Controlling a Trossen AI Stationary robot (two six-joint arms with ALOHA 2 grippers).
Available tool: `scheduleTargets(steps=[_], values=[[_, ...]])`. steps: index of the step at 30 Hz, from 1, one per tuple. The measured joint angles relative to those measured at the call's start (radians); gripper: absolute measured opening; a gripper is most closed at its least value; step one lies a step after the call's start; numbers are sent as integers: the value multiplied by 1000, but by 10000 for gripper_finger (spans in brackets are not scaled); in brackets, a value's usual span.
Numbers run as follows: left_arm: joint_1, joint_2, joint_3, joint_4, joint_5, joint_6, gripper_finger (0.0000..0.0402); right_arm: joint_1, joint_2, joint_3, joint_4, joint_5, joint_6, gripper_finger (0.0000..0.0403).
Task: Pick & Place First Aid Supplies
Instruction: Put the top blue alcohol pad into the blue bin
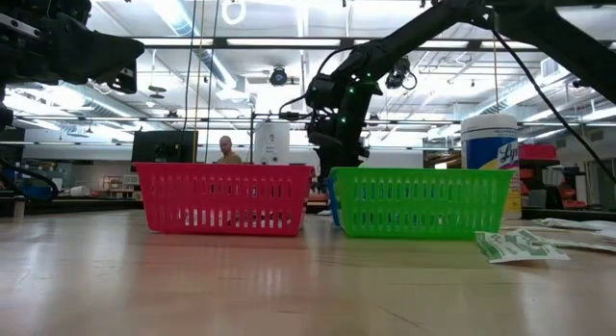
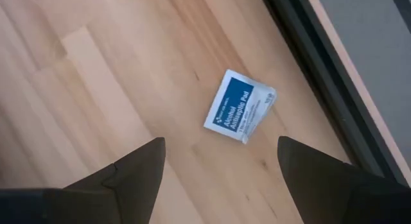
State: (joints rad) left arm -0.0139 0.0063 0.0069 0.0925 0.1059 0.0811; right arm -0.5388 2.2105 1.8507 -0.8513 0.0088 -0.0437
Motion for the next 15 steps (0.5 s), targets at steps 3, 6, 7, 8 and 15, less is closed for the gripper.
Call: scheduleTargets(steps=[3, 6, 7, 8, 15], values=[[0, 0, 0, 0, 0, 0, 25, 18, 0, 0, -4, 18, -31, 302], [0, 0, 0, 0, 0, 0, 25, 31, 0, 0, -11, 17, -154, 302], [0, 0, 0, 0, 0, 0, 25, 33, 0, 0, -11, 19, -196, 302], [0, 0, 0, 0, 0, 0, 25, 34, 0, 0, -10, 19, -232, 302], [0, 0, 0, 0, 0, 0, 25, 28, -25, -19, 93, 14, -294, 302]])
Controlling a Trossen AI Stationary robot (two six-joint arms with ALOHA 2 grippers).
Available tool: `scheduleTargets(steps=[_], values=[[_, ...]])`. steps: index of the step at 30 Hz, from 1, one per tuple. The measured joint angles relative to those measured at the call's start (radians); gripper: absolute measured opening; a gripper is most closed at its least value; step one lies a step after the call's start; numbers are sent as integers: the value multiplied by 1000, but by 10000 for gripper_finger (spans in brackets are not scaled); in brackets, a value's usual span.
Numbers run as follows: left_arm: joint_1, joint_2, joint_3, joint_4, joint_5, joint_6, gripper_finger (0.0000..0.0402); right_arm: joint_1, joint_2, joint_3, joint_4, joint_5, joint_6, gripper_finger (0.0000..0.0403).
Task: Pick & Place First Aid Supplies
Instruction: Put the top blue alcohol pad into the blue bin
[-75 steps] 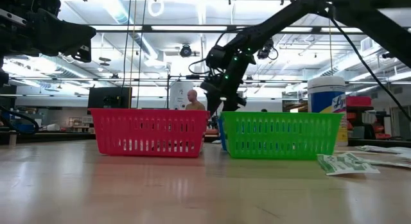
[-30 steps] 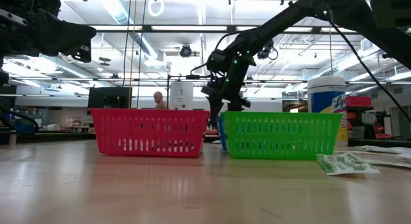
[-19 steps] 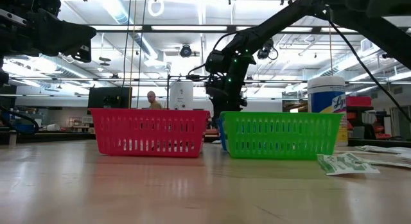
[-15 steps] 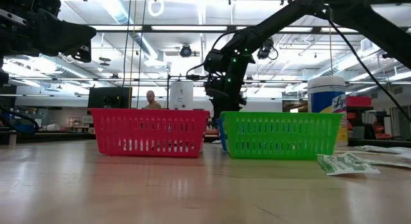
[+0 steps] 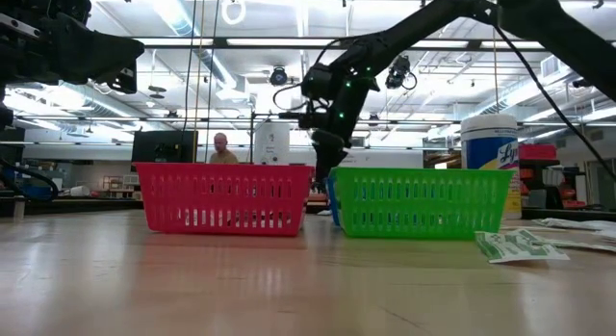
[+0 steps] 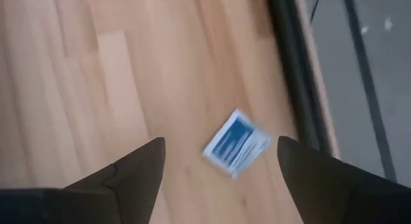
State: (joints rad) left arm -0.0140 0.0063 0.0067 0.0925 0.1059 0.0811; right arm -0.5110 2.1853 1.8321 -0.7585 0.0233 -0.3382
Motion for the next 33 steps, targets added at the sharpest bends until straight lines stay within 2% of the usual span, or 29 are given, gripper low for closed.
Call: scheduleTargets(steps=[4, 8, 12, 21, 28, 33], values=[[0, 0, 0, 0, 0, 0, 25, -26, -15, -23, 62, -56, 16, 288], [0, 0, 0, 0, 0, 0, 25, -51, -14, -23, 48, -100, 23, 248], [0, 0, 0, 0, 0, 0, 25, -69, -14, -23, 39, -121, 17, 187], [0, 0, 0, 0, 0, 0, 25, -90, -14, -23, 44, -136, -66, 18], [0, 0, 0, 0, 0, 0, 25, -89, -14, -54, 74, -155, -150, 8], [0, 0, 0, 0, 0, 0, 25, -90, -12, -130, 85, -200, -329, 3]])
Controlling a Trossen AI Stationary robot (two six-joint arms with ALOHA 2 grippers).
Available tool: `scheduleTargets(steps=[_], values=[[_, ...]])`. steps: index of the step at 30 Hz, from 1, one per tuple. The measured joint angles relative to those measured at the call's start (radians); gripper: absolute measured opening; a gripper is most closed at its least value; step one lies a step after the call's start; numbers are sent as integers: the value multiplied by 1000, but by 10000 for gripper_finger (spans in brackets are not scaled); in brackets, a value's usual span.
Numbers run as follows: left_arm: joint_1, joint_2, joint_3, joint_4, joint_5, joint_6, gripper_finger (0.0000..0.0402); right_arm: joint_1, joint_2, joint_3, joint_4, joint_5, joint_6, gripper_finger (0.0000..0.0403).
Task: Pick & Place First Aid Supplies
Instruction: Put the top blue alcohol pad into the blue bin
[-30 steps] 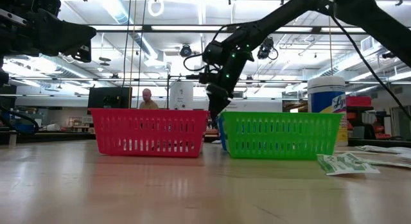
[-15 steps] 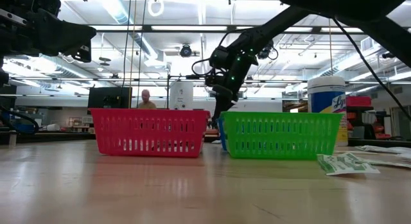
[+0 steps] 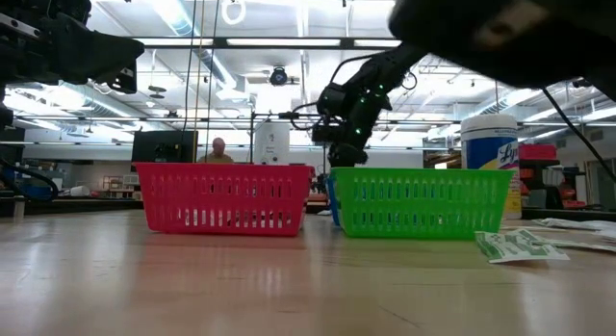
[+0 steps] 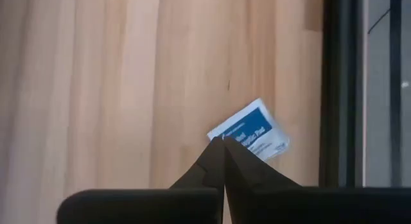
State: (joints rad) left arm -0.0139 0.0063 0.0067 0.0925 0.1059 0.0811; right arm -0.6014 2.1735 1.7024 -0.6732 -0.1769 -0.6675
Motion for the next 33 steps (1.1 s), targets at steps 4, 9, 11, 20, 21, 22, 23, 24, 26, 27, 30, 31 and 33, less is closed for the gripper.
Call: scheduleTargets(steps=[4, 9, 11, 20, 21, 22, 23, 24, 26, 27, 30, 31, 33], values=[[0, 0, 0, 0, 0, 0, 25, -2, 1, -49, 25, 11, -87, 2], [0, 0, 0, 0, 0, 0, 25, -11, 1, -60, 73, 9, -111, 1], [0, 0, 0, 0, 0, 0, 25, -17, 1, -60, 86, 4, -87, 1], [0, 0, 0, 0, 0, 0, 25, -50, 1, -60, 62, 6, 148, 1], [0, 0, 0, 0, 0, 0, 25, -53, 1, -60, 56, -9, 160, 1], [0, 0, 0, 0, 0, 0, 25, -55, 1, -60, 55, -31, 163, 0], [0, 0, 0, 0, 0, 0, 25, -55, 4, -60, 57, -57, 163, 0], [0, 0, 0, 0, 0, 0, 25, -55, 6, -60, 62, -80, 163, 0], [0, 0, 0, 0, 0, 0, 25, -55, 10, -60, 66, -124, 162, 0], [0, 0, 0, 0, 0, 0, 25, -55, 14, -60, 80, -140, 154, 0], [0, 0, 0, 0, 0, 0, 25, -54, 17, -60, 101, -143, 112, 0], [0, 0, 0, 0, 0, 0, 25, -54, 17, -60, 111, -131, 90, 0], [0, 0, 0, 0, 0, 0, 25, -54, 17, -60, 127, -121, 36, 0]])
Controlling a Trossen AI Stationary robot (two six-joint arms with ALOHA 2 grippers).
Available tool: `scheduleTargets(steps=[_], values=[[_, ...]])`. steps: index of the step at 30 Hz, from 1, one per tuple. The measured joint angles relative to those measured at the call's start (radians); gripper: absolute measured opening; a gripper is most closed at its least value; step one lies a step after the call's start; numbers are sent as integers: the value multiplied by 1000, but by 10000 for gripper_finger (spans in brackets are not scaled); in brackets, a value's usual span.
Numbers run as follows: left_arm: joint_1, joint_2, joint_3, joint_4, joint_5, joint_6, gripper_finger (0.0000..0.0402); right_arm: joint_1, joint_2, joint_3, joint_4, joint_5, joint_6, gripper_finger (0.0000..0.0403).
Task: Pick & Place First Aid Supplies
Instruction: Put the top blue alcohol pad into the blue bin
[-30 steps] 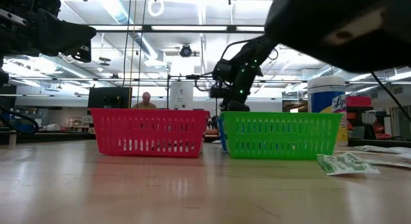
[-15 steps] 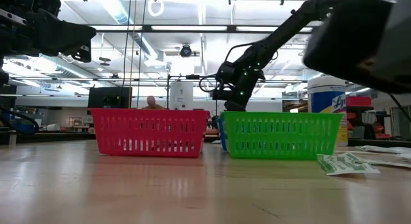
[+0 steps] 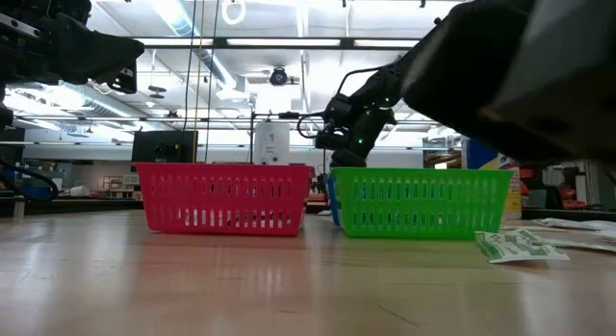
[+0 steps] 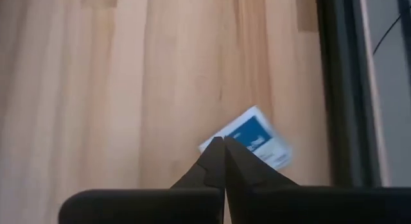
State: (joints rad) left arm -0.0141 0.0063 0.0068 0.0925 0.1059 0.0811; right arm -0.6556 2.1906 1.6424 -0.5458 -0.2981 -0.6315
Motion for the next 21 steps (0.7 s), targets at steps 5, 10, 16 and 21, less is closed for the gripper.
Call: scheduleTargets(steps=[5, 10, 16, 21], values=[[0, 0, 0, 0, 0, 0, 25, -2, 3, 0, 24, 18, -78, 0], [0, 0, 0, 0, 0, 0, 25, -3, 32, 0, 32, 47, -80, 0], [0, 0, 0, 0, 0, 0, 25, -3, 33, 0, 7, 98, -76, 0], [0, 0, 0, 0, 0, 0, 25, -3, 33, 0, -9, 149, -93, 0]])
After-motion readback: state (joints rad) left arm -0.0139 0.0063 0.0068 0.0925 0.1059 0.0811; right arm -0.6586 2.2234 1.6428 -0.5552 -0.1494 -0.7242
